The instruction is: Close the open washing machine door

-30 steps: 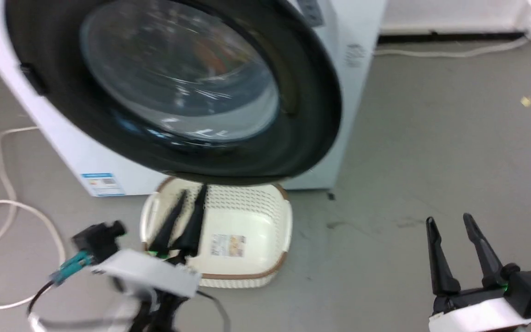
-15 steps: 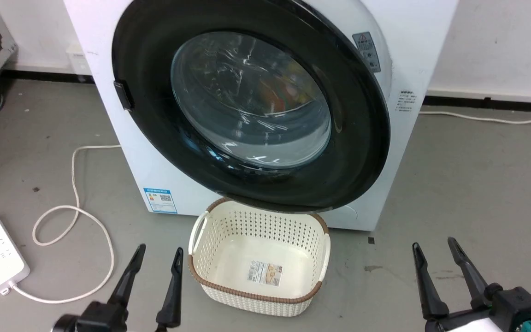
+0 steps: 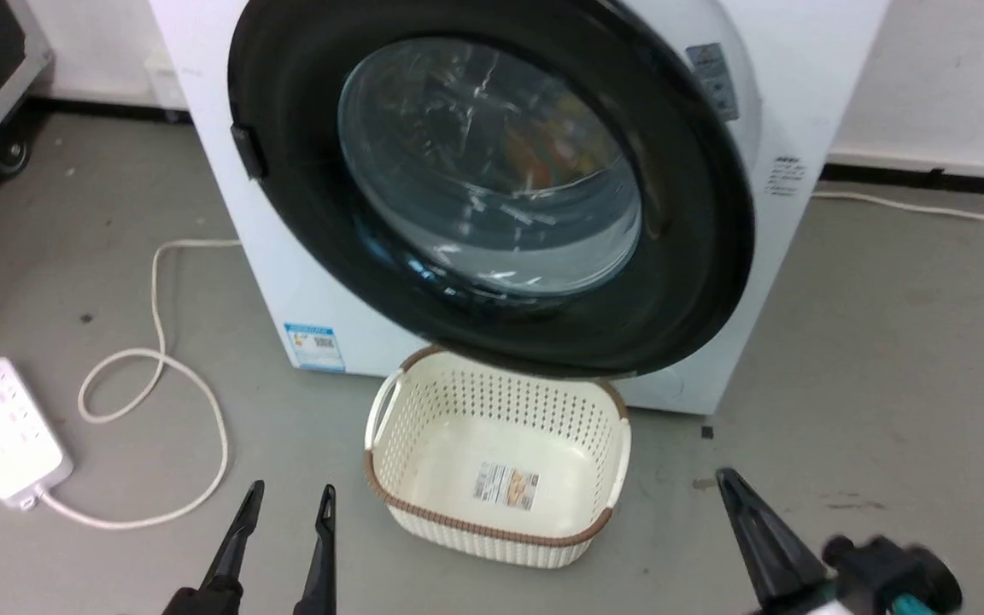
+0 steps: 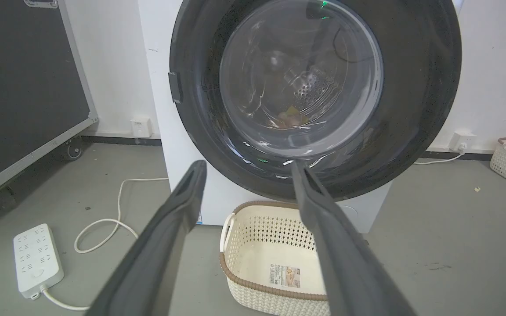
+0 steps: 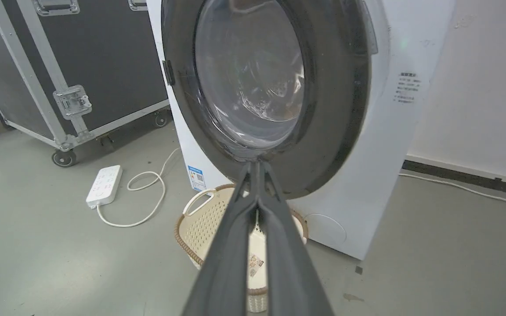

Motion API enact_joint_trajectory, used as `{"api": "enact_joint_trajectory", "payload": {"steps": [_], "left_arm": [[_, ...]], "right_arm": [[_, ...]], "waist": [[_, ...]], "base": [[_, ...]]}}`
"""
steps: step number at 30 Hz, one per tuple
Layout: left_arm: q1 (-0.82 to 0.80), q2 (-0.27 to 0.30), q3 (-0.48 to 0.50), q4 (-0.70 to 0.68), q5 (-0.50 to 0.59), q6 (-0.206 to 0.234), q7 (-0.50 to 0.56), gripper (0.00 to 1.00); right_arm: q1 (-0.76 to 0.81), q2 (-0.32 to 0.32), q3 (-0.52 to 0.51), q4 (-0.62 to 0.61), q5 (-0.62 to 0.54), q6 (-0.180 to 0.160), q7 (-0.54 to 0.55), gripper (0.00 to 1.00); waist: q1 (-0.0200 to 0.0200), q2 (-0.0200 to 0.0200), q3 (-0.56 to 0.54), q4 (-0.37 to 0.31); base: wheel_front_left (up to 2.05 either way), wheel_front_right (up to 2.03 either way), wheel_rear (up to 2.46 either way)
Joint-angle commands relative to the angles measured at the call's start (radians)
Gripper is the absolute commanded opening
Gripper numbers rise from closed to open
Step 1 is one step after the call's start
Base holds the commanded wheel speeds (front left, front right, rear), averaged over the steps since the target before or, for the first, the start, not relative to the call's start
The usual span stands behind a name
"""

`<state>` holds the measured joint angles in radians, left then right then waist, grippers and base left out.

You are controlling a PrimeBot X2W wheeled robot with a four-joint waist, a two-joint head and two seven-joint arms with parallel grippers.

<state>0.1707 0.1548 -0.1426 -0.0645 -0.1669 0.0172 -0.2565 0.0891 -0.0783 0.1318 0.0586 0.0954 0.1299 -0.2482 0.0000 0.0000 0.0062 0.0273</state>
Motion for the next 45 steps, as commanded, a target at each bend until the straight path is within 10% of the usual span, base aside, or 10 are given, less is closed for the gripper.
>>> {"api": "enact_joint_trajectory", "payload": {"steps": [1, 21, 45], "left_arm": [[-0.005, -0.011, 0.003, 0.004, 0.013, -0.006, -0.005, 1.00], [-0.179, -0.089, -0.052, -0.048, 0.074, -0.028, -0.005, 1.00], [-0.275, -0.104, -0.083, -0.056, 0.069, 0.012, -0.005, 1.00]], "right_arm": [[-0.047, -0.032, 0.027, -0.006, 0.006, 0.001, 0.010, 0.00], [-0.601, -0.373, 0.038, 0.235, 0.266, 0.001, 0.144, 0.00], [-1.028, -0.466, 0.032, 0.589, 0.355, 0.001, 0.140, 0.00]], "waist": [[0.0000, 0.0000, 0.036, 0.024], [0.0000, 0.0000, 0.306, 0.189], [0.0000, 0.0000, 0.409, 0.227]], "base": [[0.00, 0.00, 0.00], [0.00, 0.00, 0.00], [0.00, 0.00, 0.00]]}}
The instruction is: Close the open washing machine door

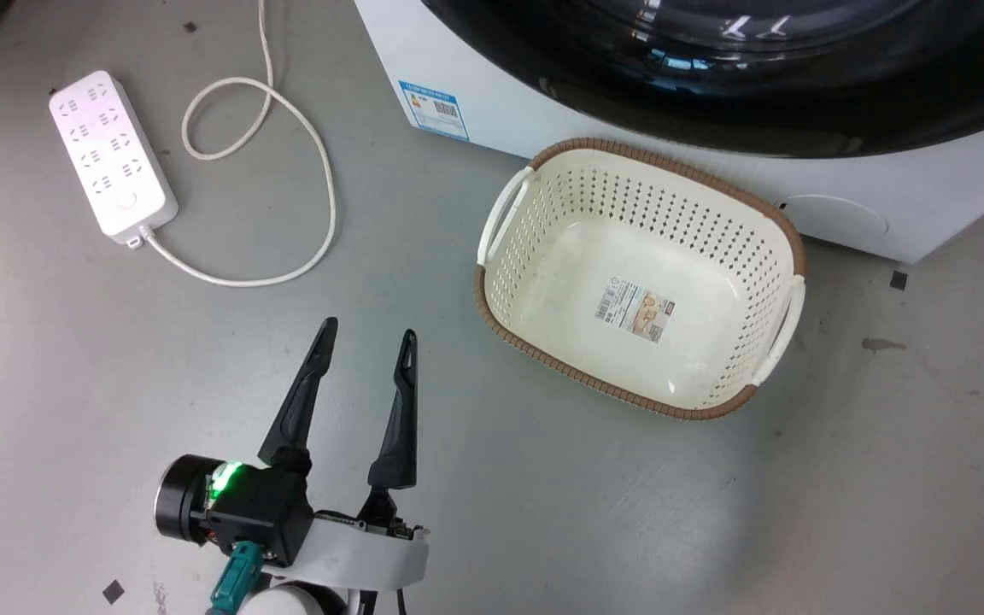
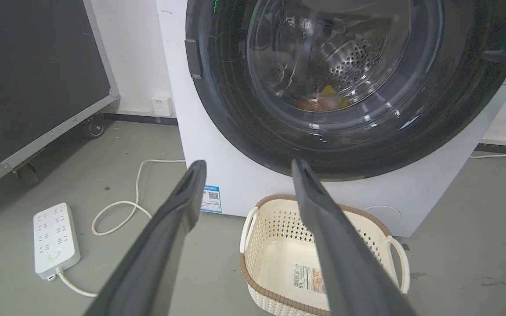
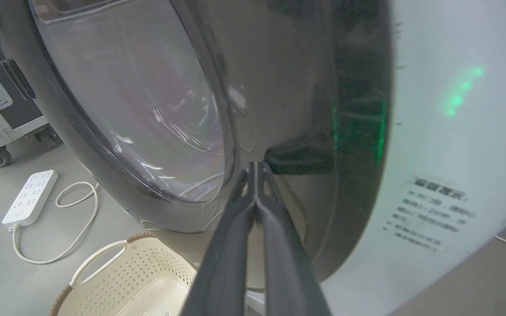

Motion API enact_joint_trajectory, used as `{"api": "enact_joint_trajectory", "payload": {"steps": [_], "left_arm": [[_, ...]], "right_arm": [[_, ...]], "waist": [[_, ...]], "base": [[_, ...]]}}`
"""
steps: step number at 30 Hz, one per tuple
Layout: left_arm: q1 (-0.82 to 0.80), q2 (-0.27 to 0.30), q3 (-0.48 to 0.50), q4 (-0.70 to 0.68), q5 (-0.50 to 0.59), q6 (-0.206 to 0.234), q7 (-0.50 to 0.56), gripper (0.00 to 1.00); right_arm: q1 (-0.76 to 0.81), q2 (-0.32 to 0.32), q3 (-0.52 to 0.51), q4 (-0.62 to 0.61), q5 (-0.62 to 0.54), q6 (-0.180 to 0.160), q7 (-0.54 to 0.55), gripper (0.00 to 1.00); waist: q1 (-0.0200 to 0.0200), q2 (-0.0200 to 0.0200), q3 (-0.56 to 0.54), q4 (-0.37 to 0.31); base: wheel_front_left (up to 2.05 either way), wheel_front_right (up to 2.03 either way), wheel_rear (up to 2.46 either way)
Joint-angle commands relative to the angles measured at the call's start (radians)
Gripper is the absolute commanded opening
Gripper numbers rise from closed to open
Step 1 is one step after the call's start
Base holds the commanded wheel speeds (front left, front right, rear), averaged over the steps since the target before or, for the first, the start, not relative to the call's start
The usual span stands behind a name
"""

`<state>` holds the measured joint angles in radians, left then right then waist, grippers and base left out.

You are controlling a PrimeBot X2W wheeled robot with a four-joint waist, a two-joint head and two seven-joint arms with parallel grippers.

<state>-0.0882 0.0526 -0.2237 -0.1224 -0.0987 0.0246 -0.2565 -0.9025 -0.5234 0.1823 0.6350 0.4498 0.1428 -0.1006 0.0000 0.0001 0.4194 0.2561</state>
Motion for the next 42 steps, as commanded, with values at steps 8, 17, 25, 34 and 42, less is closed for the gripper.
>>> {"api": "enact_joint_trajectory", "payload": {"steps": [8, 17, 25, 34, 42], "left_arm": [[0.002, -0.002, 0.006, 0.025, -0.010, 0.002, -0.005, 1.00], [0.063, -0.002, 0.055, 0.107, -0.029, -0.007, -0.005, 1.00], [0.117, 0.012, 0.082, 0.147, -0.027, -0.025, -0.005, 1.00], [0.125, 0.022, 0.097, 0.160, -0.024, -0.042, -0.005, 1.00], [0.120, 0.026, 0.086, 0.195, -0.009, -0.049, -0.005, 1.00]], "right_arm": [[0.039, 0.003, 0.034, 0.050, 0.042, -0.012, -0.082, 1.00], [0.343, 0.090, 0.015, -0.068, 0.036, -0.012, -0.154, 1.00], [0.645, 0.258, -0.153, -0.301, -0.109, -0.012, -0.161, 1.00], [0.896, 0.433, -0.271, -0.553, -0.261, -0.012, -0.161, 1.00], [0.995, 0.470, -0.266, -0.597, -0.325, -0.012, -0.161, 1.00]], "waist": [[0.0000, -0.0001, -0.091, -0.022], [0.0000, -0.0001, -0.293, -0.090], [0.0000, -0.0001, -0.417, -0.158], [0.0000, -0.0001, -0.445, -0.201], [0.0000, -0.0001, -0.446, -0.217]], "base": [[0.00, 0.00, 0.00], [0.00, 0.00, 0.00], [0.00, 0.00, 0.00], [0.00, 0.00, 0.00], [0.00, 0.00, 0.00]]}}
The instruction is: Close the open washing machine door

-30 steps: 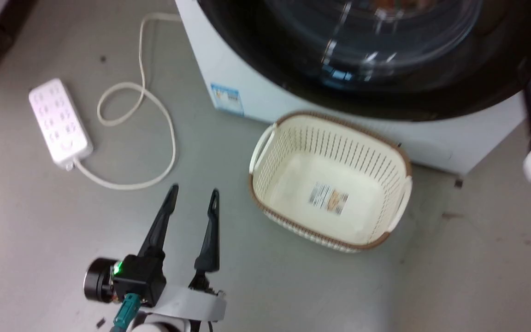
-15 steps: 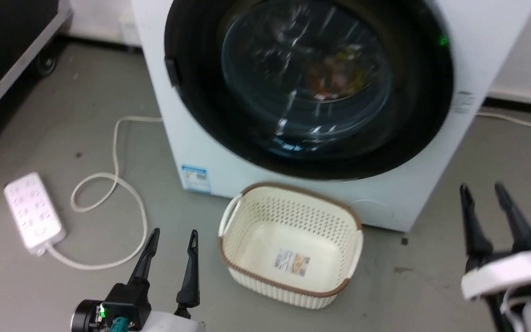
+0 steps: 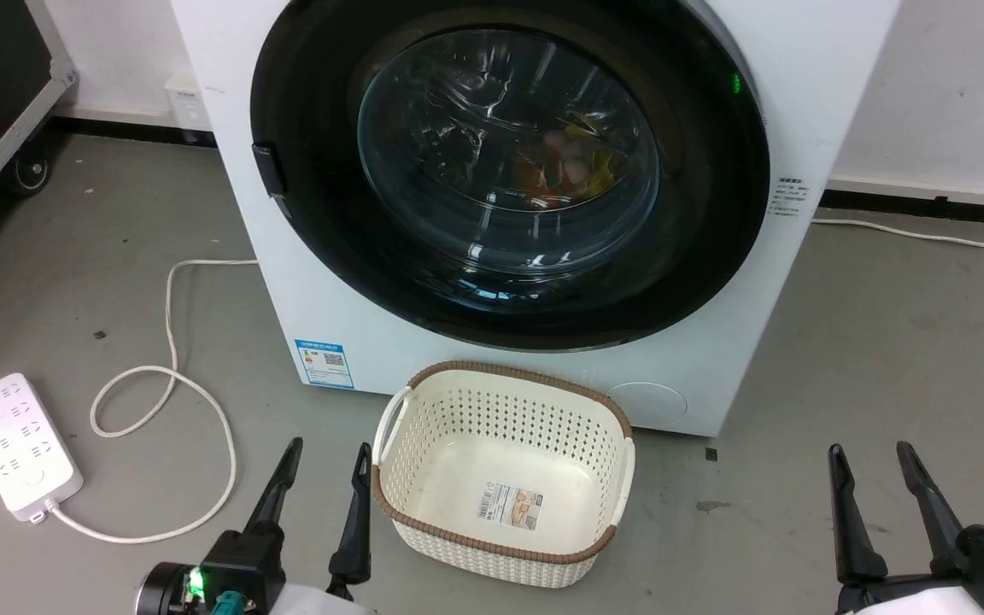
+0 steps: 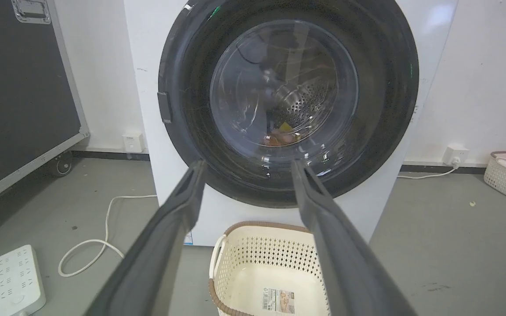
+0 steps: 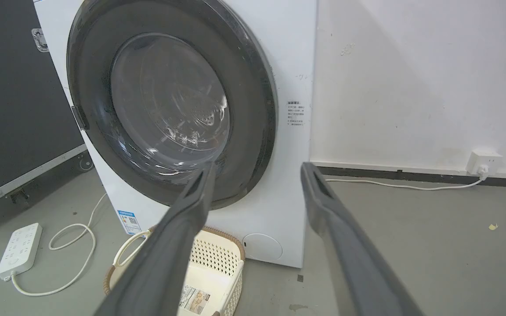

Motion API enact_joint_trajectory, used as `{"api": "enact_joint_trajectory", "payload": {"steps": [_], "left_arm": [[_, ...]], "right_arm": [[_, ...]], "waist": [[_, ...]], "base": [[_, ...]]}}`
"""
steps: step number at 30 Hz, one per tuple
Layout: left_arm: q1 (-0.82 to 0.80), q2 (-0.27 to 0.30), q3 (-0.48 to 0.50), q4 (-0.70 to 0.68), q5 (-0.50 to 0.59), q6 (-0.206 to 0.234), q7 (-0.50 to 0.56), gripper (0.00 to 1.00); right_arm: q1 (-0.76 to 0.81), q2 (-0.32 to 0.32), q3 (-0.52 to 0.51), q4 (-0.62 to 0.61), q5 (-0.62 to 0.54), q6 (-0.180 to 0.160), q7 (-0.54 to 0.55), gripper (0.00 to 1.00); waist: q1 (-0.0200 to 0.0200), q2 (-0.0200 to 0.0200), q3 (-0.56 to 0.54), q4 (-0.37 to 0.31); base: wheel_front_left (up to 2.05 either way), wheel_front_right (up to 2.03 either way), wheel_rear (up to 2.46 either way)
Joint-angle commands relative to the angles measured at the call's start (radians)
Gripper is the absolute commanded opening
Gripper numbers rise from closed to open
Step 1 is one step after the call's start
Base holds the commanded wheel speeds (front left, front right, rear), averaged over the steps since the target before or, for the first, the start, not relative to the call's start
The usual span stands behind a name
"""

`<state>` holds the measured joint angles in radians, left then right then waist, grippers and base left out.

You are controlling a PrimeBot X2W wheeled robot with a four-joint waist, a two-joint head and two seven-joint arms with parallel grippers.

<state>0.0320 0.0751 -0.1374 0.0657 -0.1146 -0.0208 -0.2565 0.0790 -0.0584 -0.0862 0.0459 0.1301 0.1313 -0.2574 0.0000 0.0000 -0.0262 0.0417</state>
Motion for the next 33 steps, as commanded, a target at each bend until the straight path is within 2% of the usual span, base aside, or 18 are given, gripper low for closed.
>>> {"api": "enact_joint_trajectory", "payload": {"steps": [1, 8, 9, 33], "left_arm": [[0.000, 0.005, -0.002, 0.015, 0.008, -0.004, -0.005, 1.00], [-0.009, 0.008, -0.009, 0.039, 0.009, -0.010, -0.005, 1.00], [-0.002, 0.005, -0.010, 0.039, 0.008, -0.009, 0.000, 0.00], [-0.007, -0.001, 0.013, 0.023, 0.023, -0.004, 0.040, 0.00]], "right_arm": [[0.017, 0.006, 0.004, -0.005, -0.009, -0.001, -0.004, 1.00], [0.018, 0.008, 0.016, 0.015, 0.002, -0.001, -0.004, 1.00], [0.005, 0.003, 0.016, 0.013, -0.001, 0.000, 0.000, 0.00], [-0.009, 0.004, 0.026, 0.003, -0.021, 0.000, 0.039, 0.00]], "waist": [[0.0000, 0.0000, -0.001, -0.004], [0.0000, 0.0000, 0.000, -0.011], [0.0000, 0.0000, 0.000, -0.011], [0.0000, 0.0000, 0.004, -0.016]], "base": [[0.00, 0.00, 0.00], [0.00, 0.00, 0.00], [0.00, 0.00, 0.00], [0.00, 0.00, 0.00]]}}
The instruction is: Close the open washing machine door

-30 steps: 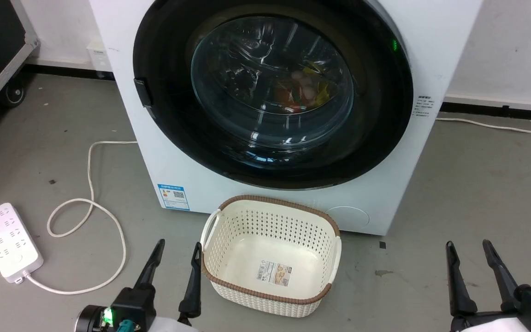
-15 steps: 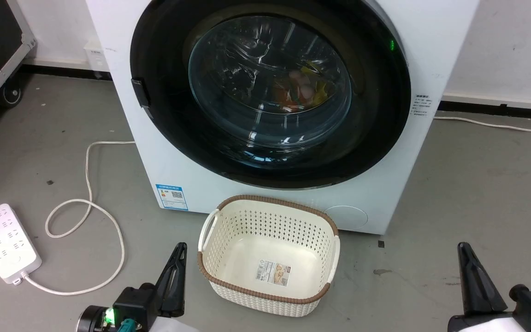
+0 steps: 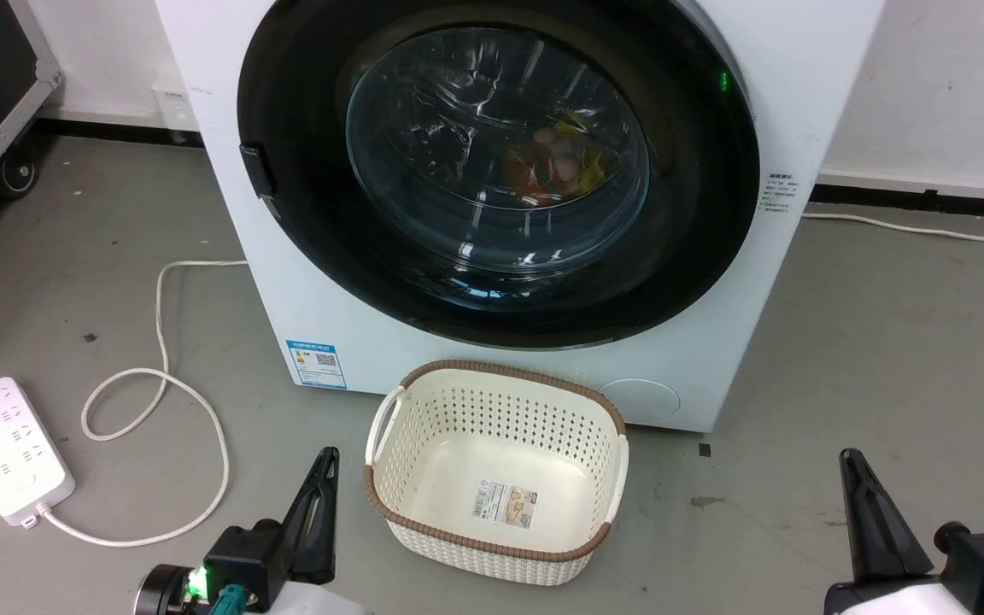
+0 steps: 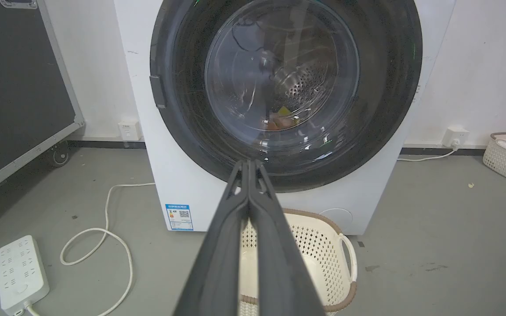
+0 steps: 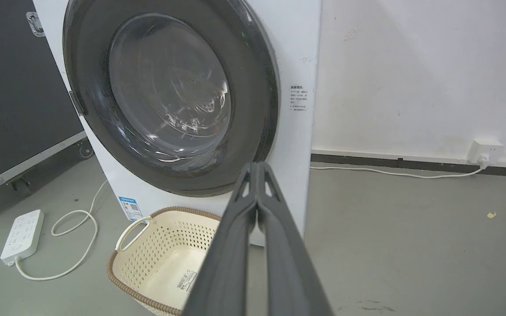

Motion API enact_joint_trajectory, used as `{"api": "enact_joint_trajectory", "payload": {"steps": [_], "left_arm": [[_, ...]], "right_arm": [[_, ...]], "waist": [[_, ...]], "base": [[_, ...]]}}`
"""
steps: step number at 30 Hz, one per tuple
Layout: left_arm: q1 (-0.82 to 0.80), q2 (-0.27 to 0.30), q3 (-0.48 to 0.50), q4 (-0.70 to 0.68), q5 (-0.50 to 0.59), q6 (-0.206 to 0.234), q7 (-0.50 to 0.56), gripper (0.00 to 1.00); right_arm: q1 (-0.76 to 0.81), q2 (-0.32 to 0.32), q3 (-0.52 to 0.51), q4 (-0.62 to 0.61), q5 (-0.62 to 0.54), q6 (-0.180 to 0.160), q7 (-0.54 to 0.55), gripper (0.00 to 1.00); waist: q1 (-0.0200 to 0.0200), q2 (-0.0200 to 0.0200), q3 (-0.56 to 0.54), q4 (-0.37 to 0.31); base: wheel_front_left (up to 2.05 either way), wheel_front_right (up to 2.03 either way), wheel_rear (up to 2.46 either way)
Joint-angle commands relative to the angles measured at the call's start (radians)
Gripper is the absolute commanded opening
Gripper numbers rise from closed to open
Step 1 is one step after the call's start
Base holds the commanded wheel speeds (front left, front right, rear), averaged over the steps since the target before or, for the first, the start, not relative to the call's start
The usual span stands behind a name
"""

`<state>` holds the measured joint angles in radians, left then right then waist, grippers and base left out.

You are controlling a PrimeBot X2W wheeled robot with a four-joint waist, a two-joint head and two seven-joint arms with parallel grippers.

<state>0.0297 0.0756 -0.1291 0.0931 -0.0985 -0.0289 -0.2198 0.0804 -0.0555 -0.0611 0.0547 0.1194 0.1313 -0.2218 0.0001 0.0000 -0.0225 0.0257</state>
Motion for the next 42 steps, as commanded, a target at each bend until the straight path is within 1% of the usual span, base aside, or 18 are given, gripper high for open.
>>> {"api": "enact_joint_trajectory", "payload": {"steps": [1, 42], "left_arm": [[-0.005, -0.002, 0.005, -0.005, 0.007, 0.004, 0.006, 0.00], [-0.014, -0.011, 0.054, -0.040, 0.043, 0.014, 0.089, 0.00]], "right_arm": [[-0.011, 0.001, 0.002, -0.006, -0.011, 0.000, 0.006, 0.00], [-0.038, 0.003, 0.025, -0.025, -0.053, 0.000, 0.090, 0.00]], "waist": [[0.0000, 0.0000, 0.000, 0.000], [-0.0001, 0.0000, 0.009, -0.010]], "base": [[0.00, 0.00, 0.00], [0.00, 0.00, 0.00]]}}
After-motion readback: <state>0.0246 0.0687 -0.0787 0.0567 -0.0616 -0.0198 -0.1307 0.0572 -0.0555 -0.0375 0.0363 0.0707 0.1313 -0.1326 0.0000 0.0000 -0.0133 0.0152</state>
